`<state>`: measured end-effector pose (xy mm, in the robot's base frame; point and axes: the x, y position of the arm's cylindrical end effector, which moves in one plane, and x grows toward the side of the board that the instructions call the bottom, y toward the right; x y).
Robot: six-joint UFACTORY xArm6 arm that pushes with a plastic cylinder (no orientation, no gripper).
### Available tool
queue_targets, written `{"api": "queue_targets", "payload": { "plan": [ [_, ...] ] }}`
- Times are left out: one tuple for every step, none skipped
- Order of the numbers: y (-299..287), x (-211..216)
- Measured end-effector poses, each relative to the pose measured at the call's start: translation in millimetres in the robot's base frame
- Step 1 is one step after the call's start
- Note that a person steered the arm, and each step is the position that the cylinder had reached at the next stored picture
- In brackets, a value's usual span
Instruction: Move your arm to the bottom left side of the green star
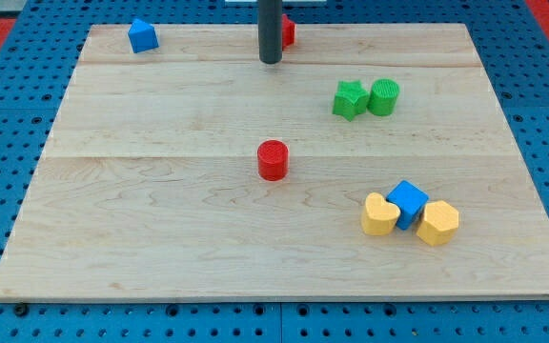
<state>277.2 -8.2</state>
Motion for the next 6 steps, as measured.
{"api": "queue_targets", "payload": {
  "plan": [
    [2.0,39.3],
    [31.7,51.0],
    [58.4,55.7],
    [63.2,101.2],
    [68.5,129.1],
    [96.9,111.1]
  ]
}}
